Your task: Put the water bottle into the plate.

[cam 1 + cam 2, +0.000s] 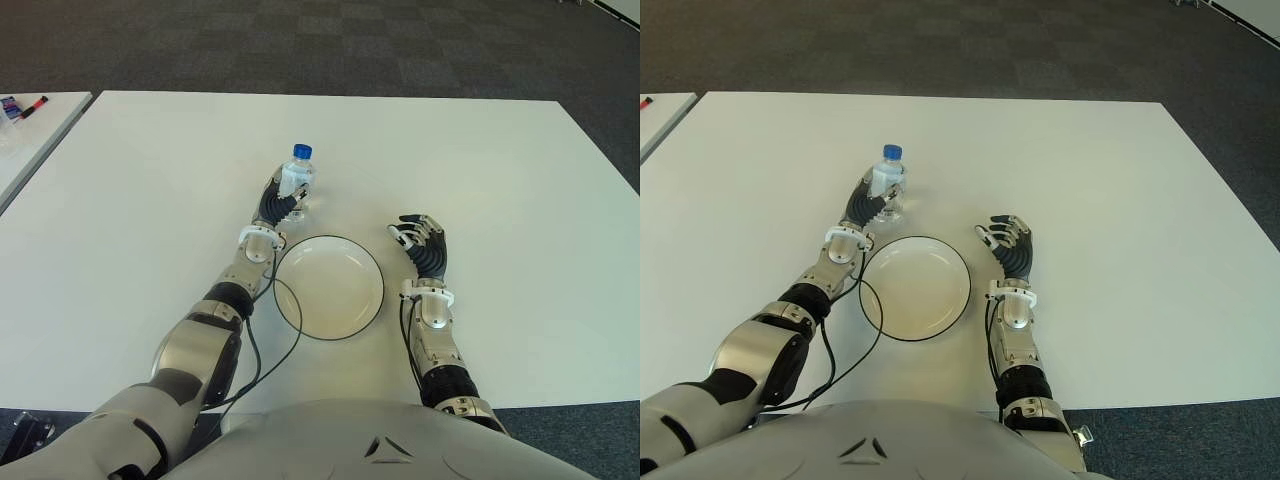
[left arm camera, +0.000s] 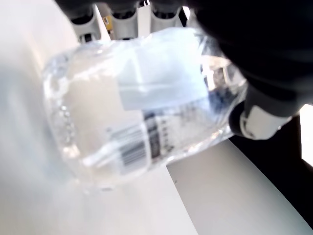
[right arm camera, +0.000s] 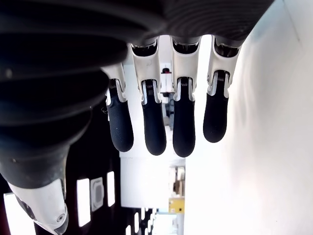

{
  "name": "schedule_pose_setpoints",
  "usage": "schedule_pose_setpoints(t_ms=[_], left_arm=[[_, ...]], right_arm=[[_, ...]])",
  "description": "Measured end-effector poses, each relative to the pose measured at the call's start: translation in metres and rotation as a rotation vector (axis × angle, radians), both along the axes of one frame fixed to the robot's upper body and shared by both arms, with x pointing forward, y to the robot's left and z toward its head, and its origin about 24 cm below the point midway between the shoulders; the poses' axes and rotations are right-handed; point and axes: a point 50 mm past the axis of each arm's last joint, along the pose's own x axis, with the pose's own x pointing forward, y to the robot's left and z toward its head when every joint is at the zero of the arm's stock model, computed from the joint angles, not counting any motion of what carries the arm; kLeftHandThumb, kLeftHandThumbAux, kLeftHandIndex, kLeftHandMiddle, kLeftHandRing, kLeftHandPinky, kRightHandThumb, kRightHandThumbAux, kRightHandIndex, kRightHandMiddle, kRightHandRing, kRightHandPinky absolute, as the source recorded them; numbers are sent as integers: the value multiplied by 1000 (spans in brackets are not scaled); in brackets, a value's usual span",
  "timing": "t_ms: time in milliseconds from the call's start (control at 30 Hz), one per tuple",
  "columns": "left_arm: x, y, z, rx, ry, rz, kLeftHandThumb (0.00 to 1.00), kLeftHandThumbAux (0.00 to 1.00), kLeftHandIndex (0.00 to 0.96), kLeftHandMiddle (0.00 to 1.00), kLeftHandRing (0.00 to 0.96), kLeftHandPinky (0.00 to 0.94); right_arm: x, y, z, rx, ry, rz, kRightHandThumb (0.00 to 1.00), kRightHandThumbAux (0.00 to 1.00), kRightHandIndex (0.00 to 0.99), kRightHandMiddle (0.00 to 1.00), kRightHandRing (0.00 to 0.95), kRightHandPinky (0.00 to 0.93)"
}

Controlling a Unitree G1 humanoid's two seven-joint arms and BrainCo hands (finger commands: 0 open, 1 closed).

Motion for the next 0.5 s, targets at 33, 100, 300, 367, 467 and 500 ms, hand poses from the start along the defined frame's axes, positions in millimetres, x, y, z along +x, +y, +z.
schedule_pose_setpoints(t_ms=[33, 100, 300, 367, 467, 500], left_arm=[[0, 0, 0, 2, -2, 5, 884, 484, 243, 358, 383, 396], [-1, 0, -1, 8, -7, 11, 894, 475, 249, 362, 386, 396], [-3, -1, -2, 28, -18, 18, 912, 454, 256, 365, 392, 406], [-3, -2, -2, 34, -21, 16, 914, 450, 256, 364, 392, 407], [-3, -3, -2, 44, -24, 11, 914, 447, 255, 364, 394, 406], [-3, -3, -2, 46, -25, 10, 914, 446, 255, 365, 395, 404]], right_arm=[[0, 0, 0, 0, 0, 0, 699, 723, 419, 416, 430, 440], [0, 0, 0, 1, 0, -1, 700, 723, 419, 416, 430, 440], [0, 0, 0, 3, 0, -1, 700, 723, 420, 415, 430, 439], [0, 0, 0, 3, 0, -1, 700, 723, 420, 415, 430, 440], [0, 0, 0, 3, -1, -1, 700, 723, 420, 415, 430, 441], [0, 0, 0, 3, -1, -1, 700, 723, 420, 415, 430, 441]])
